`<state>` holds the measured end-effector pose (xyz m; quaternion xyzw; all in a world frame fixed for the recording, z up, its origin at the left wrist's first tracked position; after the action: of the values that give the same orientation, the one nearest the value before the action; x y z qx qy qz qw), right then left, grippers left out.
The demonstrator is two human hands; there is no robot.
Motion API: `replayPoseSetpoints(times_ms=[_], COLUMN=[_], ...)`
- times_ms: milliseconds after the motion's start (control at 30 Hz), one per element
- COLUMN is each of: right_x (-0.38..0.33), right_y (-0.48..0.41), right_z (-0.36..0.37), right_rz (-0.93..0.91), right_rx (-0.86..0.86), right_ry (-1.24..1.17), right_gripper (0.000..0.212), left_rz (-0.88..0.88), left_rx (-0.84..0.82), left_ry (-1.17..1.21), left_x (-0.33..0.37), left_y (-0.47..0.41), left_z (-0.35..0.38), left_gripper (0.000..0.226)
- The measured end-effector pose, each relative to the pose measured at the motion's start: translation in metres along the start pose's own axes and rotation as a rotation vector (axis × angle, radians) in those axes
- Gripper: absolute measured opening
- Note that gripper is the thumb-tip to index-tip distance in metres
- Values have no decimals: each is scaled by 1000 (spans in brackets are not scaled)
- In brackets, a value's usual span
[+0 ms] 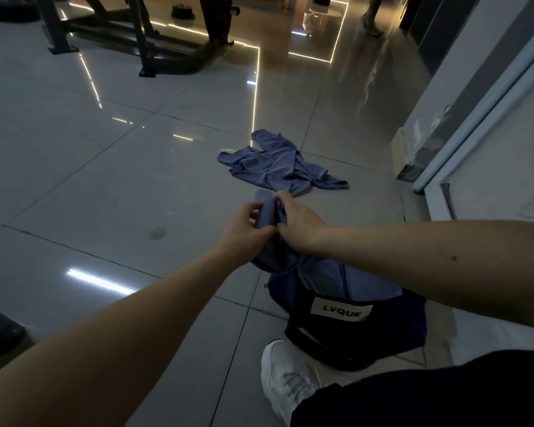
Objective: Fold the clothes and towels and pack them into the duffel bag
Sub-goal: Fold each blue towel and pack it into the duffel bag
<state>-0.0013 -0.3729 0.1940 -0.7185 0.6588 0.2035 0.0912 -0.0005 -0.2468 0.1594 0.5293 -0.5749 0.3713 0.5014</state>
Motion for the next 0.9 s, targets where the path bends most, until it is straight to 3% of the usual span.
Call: replayPoseSetpoints(times_ms=[167,300,467,567,667,767,900], right_x=[29,62,110,136,155,167,178], right_y=[-1,9,21,33,51,64,68], right_z=[-29,-40,-33,-33,-29,-20,6], right_rz=[119,210,294,320,324,307,296], right_rx=[-83,-48,-16,-38,-113,-142,-239], right_ry=[24,-73,-59,-19,109,204,250], right_gripper=[28,53,27,22,21,26,16], left_rz=[-96,-128,-135,-17,1,-2,192], left_rx=[-77,-166,-277,-325,-209,-169,-217], left_ry=[193,315,286,-9,-399,-591,-838], left_x=[12,21,7,-8,-39,-64,-75], left_y=[-11,-12,-18,-27,-40,-49,-64], left_z=[29,62,105,117,111,107,125], left_gripper=[37,35,36,29,25,23,35])
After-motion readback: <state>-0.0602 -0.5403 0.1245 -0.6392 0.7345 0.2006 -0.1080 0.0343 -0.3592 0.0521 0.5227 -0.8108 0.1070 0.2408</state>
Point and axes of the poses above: each hand's wrist, its own y-axis away from the middle knuckle, its own z-axis out of the palm, x = y × z, the point moved 7 cm from there along -y, towards the middle knuckle, and after that the axes turned 6 degrees about y, right-handed, at the moved point
